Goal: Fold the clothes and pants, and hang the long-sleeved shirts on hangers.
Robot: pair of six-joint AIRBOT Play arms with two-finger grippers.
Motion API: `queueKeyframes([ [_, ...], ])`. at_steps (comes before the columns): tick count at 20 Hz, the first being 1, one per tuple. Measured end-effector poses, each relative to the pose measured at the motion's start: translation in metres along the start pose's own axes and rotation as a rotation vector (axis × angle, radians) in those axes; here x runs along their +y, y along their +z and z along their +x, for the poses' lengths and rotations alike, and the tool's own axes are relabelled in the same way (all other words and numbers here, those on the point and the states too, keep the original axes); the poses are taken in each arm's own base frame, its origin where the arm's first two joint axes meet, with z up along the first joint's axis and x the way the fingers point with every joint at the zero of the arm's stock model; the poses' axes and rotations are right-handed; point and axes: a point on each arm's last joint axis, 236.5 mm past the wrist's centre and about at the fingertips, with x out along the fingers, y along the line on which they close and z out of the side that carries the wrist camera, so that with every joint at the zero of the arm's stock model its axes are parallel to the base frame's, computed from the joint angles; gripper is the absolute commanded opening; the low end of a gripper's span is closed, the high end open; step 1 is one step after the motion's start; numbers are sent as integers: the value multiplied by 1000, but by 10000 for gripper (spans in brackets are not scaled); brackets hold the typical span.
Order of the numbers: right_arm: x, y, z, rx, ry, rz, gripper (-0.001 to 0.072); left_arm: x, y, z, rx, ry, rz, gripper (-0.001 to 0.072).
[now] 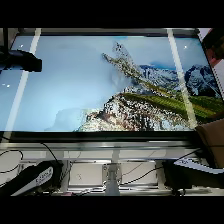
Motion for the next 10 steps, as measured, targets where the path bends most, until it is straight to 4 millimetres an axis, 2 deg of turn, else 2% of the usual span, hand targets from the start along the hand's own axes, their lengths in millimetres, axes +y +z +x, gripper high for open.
queueKeyframes([
  [2, 42, -13, 11, 29, -5, -130, 31, 0, 0, 0, 0, 0, 0, 16],
  [4, 66, -25, 19, 46, -39, -232, 32, 0, 0, 0, 0, 0, 0, 16],
  [6, 85, -37, 23, 64, -56, -305, 32, 0, 0, 0, 0, 0, 0, 16],
  [10, 100, -49, 26, 81, -76, -372, 33, 0, 0, 0, 0, 0, 0, 16],
])
